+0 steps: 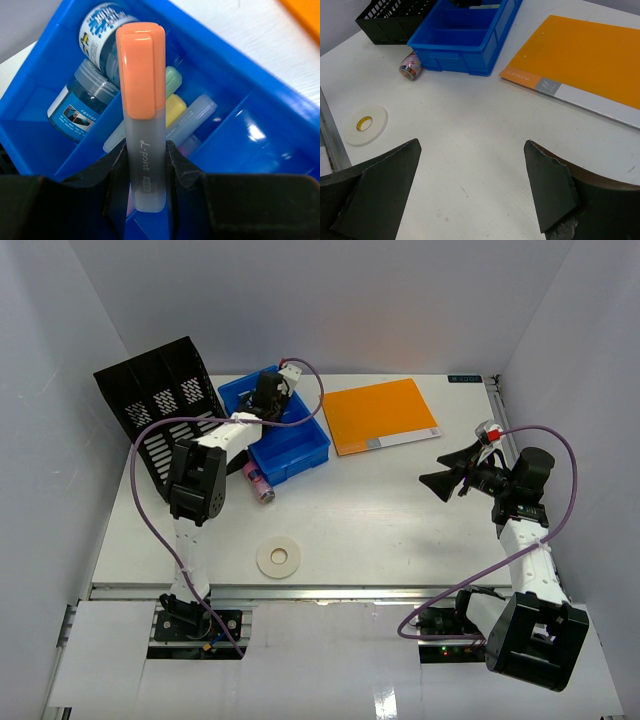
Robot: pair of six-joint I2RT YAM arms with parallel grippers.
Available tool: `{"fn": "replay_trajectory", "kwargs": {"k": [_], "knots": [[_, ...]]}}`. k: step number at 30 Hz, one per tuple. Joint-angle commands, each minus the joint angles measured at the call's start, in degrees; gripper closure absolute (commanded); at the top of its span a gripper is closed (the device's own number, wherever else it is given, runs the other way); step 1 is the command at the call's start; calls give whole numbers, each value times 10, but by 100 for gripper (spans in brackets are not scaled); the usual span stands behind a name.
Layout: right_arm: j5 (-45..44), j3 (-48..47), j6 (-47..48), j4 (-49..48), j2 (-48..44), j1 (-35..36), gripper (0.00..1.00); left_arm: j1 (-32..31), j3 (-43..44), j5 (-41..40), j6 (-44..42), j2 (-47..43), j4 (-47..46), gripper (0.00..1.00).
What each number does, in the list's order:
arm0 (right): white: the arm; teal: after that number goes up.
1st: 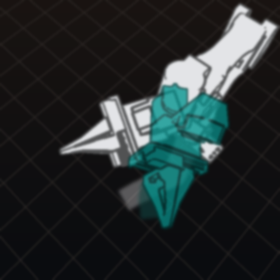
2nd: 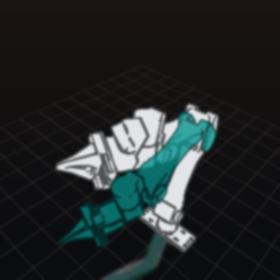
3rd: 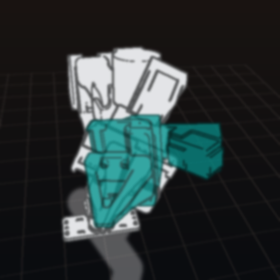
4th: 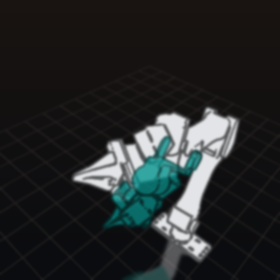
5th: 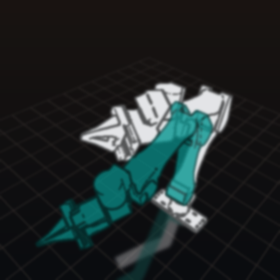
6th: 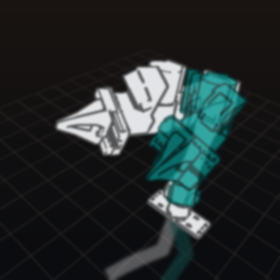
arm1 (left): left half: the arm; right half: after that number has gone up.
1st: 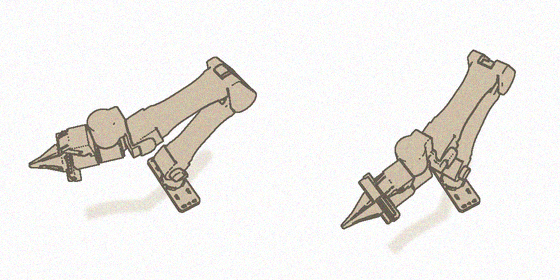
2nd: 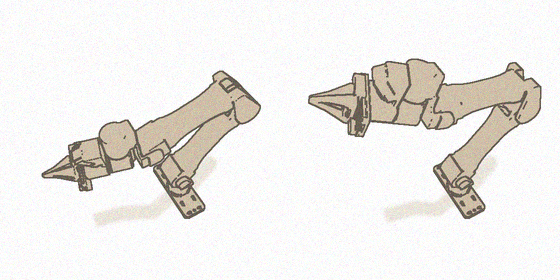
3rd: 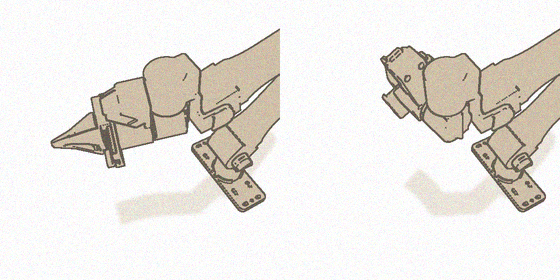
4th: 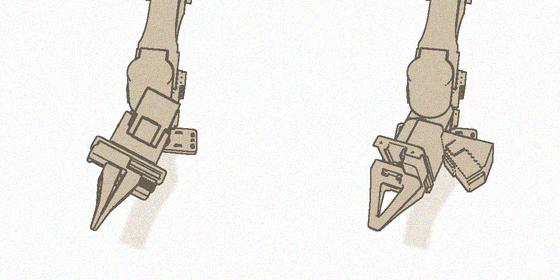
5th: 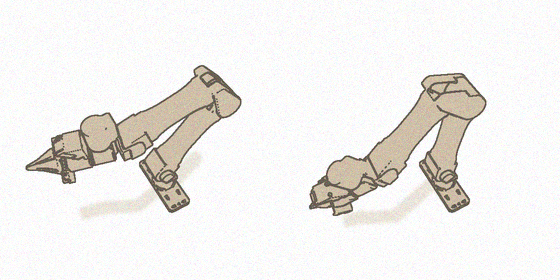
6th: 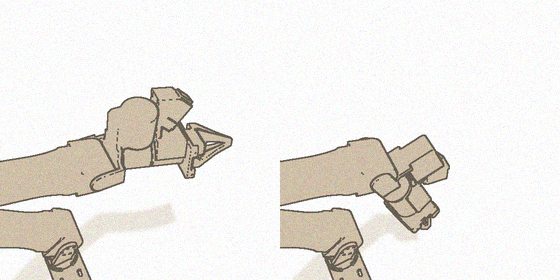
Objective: Organize the desk
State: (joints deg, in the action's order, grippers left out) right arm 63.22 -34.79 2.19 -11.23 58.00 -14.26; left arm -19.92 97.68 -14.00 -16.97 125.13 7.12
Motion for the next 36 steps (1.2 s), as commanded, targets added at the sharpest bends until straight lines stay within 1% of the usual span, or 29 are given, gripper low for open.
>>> {"fn": "replay_trajectory", "kwargs": {"k": [1, 5, 9, 16, 19, 21, 23, 30, 36], "knots": [[14, -3, 10, -8, 1, -3, 10, 8, 24, -25, -65, -6, -29, 80], [14, 0, 9, -11, 2, -3, 10, 24, 23, -15, -61, -2, -34, 75], [15, 2, 9, -13, 3, -4, 10, 26, 14, -10, -61, -2, -37, 66], [16, 2, 9, -13, 2, -8, 10, 29, 2, -14, -67, -4, -46, 53], [17, 2, 8, -13, 1, -9, 10, 30, -5, -14, -68, -7, -50, 45], [17, 2, 9, -13, 2, -10, 10, 30, -8, -17, -67, -8, -52, 38], [18, 2, 8, -13, 1, -11, 10, 30, -11, -18, -65, -10, -52, 35], [22, 2, 9, -13, -1, -14, 10, 31, -15, -7, -47, -33, -48, 33], [50, 6, 24, -13, -3, -16, 10, 30, -12, 26, 24, -83, -23, 33]]}}
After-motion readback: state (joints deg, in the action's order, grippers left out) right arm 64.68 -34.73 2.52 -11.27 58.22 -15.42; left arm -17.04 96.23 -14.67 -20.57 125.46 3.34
